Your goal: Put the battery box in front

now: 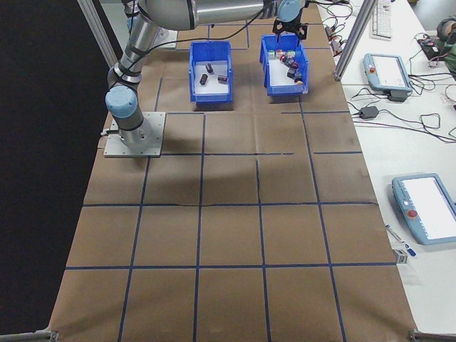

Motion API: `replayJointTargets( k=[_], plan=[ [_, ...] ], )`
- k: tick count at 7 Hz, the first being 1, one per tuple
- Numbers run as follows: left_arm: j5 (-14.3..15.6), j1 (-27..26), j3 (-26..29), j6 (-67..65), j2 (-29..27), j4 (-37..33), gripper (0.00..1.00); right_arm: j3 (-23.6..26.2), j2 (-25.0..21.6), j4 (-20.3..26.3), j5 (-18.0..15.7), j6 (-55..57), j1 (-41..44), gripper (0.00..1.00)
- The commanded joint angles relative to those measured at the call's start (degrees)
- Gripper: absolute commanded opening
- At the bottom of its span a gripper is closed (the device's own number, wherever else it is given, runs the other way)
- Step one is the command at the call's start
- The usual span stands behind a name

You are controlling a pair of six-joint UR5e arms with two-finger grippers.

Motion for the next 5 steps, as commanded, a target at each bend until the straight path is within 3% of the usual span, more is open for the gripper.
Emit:
replayJointTargets(
  k=[1, 2, 3, 5],
  plan=[
    [-1.8, -8.3, -7.3, -20.9, 0.2, 13.7, 1.00, -0.1, 1.5, 0.1, -2.1, -0.5, 5.4, 1.00],
    [-6.0, -11.5, -10.9, -29.4, 0.1, 21.1, 1.00, 0.1, 1.7, 0.2, -1.6, -1.5, 6.7, 1.00],
    [-9.7, -12.4, -13.4, -34.9, -0.3, 24.3, 1.00, 1.7, 2.1, 0.1, -2.0, -6.8, 8.3, 1.00],
    [-11.6, -12.5, -14.3, -35.6, -0.3, 25.7, 1.00, 7.5, 1.0, -1.4, -2.0, -11.5, 8.0, 1.00]
  ],
)
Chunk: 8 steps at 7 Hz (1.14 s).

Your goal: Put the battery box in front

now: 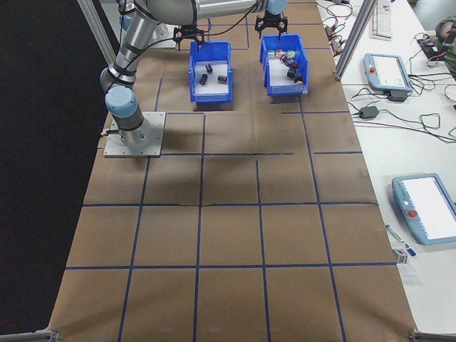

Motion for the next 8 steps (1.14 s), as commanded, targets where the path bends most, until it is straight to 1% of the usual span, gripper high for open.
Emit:
replayJointTargets(
  k=[1, 2, 3, 4, 5, 6, 7, 8],
  plan=[
    [-0.9, -0.3, -0.8, -1.4, -0.8, 5.6, 1.00, 5.5, 0.1, -5.8, -0.1, -1.7, 0.1, 1.00],
    [-1.3, -0.3, -1.0, -1.4, -2.2, 5.8, 1.00, 7.0, 1.1, -10.0, -0.3, -1.0, 0.2, 1.00],
    [-1.2, -0.3, -0.9, -1.4, -3.4, 5.9, 1.00, 7.8, 2.1, -11.1, -0.3, -0.6, 0.2, 1.00],
    [-1.1, -0.4, -0.9, -1.2, -4.8, 6.2, 1.00, 7.8, 2.7, -11.1, -0.4, -0.6, 0.2, 1.00],
    [-0.9, -0.5, -0.8, -1.5, -6.9, 9.6, 1.00, 7.9, 2.2, -11.2, -0.4, -0.7, 0.1, 1.00],
    [-0.9, -1.3, -0.7, -1.5, -8.9, 11.4, 1.00, 7.9, 1.8, -11.1, -1.0, -0.7, 0.1, 0.74],
    [-1.0, -2.3, -0.5, -1.5, -10.4, 12.1, 0.99, 7.9, 2.2, -11.1, -5.4, -1.5, 0.1, 0.39],
    [-0.9, -2.5, -0.4, -1.5, -11.0, 13.1, 0.99, 7.9, 2.0, -11.1, -6.6, -1.6, 0.2, 0.12]
  ],
)
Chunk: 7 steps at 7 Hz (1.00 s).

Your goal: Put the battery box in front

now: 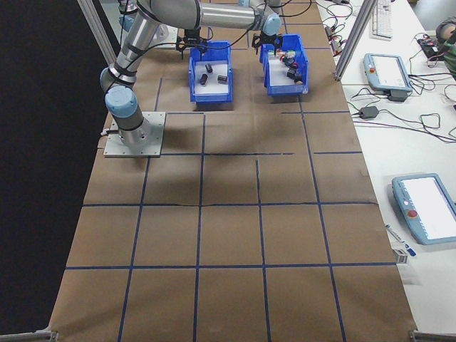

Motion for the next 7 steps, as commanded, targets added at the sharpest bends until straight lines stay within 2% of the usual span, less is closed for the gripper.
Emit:
replayJointTargets(
  k=[1, 2, 3, 4, 5, 7],
  plan=[
    [-0.2, -0.6, 0.2, -0.7, -1.4, 1.5, 0.97, -0.1, -0.2, 0.0, -2.7, -0.4, 0.1, 0.04],
    [-0.4, -0.6, 0.2, -1.0, -1.4, 1.5, 0.79, -0.8, -0.5, 0.0, -2.8, -0.4, 0.0, 0.01],
    [-0.7, -0.6, 0.2, -1.0, -1.5, 2.7, 0.40, -1.1, -1.0, 0.0, -2.8, -0.4, -0.7, 0.00],
    [-1.0, -0.7, 0.2, -0.9, -1.4, 2.8, 0.13, -1.3, -2.8, 0.0, -2.8, -1.1, -1.7, 0.00],
    [-3.7, -0.7, 0.2, -0.9, -1.3, 2.7, 0.00, -1.1, -4.8, 0.6, -2.7, -5.0, -5.0, 0.00],
    [-3.2, -0.6, 0.3, -0.4, 0.3, 2.5, 0.00, -0.4, -8.7, 1.1, -2.5, -11.2, -13.8, 0.00]
  ],
)
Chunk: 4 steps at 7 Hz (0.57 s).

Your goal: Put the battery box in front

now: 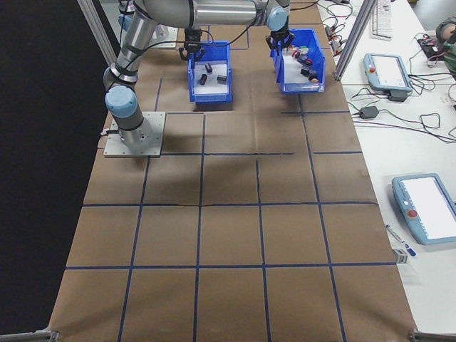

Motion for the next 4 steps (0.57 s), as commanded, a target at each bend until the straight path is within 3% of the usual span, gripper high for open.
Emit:
replayJointTargets(
  k=[1, 2, 4],
  plan=[
    [1.5, 0.5, 0.2, 1.3, 1.8, 0.0, 0.00, 0.8, -3.3, 0.8, -0.1, -7.8, -8.9, 0.00],
    [5.5, 1.0, -0.1, 5.7, 3.3, -0.1, 0.00, 1.9, -4.7, 0.8, 0.2, -13.7, -15.0, 0.00],
    [7.4, 9.5, -0.3, 13.1, 7.4, -1.2, 0.00, 8.9, -9.9, 0.5, 0.9, -26.4, -25.8, 0.00]
  ],
)
